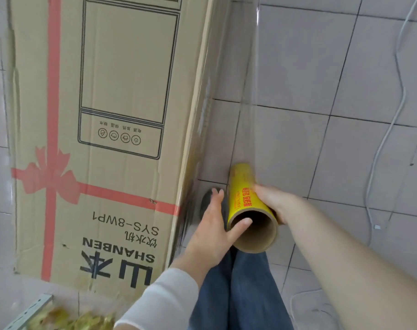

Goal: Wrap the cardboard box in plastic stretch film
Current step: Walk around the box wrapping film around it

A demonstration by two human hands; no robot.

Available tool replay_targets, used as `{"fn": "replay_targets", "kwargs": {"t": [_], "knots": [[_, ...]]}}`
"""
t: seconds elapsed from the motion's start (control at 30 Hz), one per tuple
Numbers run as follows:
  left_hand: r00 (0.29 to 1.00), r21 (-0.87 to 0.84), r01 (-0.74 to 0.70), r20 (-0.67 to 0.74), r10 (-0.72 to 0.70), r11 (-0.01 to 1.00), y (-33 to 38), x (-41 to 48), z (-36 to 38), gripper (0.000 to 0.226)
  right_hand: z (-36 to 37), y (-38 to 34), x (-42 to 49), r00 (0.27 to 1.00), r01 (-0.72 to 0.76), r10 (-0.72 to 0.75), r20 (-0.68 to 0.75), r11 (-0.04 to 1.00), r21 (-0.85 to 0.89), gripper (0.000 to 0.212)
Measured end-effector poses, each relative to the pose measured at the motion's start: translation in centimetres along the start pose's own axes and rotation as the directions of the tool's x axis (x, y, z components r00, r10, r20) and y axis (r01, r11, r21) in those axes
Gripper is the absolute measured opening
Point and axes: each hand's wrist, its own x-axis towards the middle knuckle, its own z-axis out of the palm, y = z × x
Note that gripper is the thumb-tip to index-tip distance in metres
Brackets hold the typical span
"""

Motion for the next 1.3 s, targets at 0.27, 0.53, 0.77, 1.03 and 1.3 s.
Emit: {"fn": "replay_targets", "kwargs": {"t": [0.27, 0.53, 0.77, 1.03, 1.3], "knots": [[0.991, 0.123, -0.129, 0.064, 0.121, 0.984, -0.5, 1.1, -1.2, 0.061, -0.1, 3.6, -0.1, 1.0, -0.021, 0.017, 0.022, 0.977, 0.212, 0.051], [0.993, -0.226, 0.008, -0.11, -0.034, 0.974, -4.8, -4.7, 4.0, 0.042, 2.5, 5.9, -1.1, 0.981, 0.133, -0.161, 0.108, 0.964, 0.23, 0.052], [0.999, -0.074, -0.033, -0.034, 0.03, 0.997, -6.0, -4.5, 3.8, 0.079, 4.3, 7.1, 0.3, 0.997, 0.079, -0.076, 0.029, 0.986, -0.144, 0.071], [0.991, 0.05, -0.118, -0.06, 0.121, 0.992, -6.6, -3.7, 2.2, 0.049, 3.8, 9.5, 0.0, 0.996, 0.046, -0.061, 0.072, 0.978, 0.203, 0.044], [0.982, -0.133, 0.064, -0.167, -0.086, 0.989, -10.6, -7.0, 5.1, 0.041, 7.3, 11.9, 0.4, 0.991, 0.03, -0.086, 0.101, 0.888, 0.459, 0.058]]}}
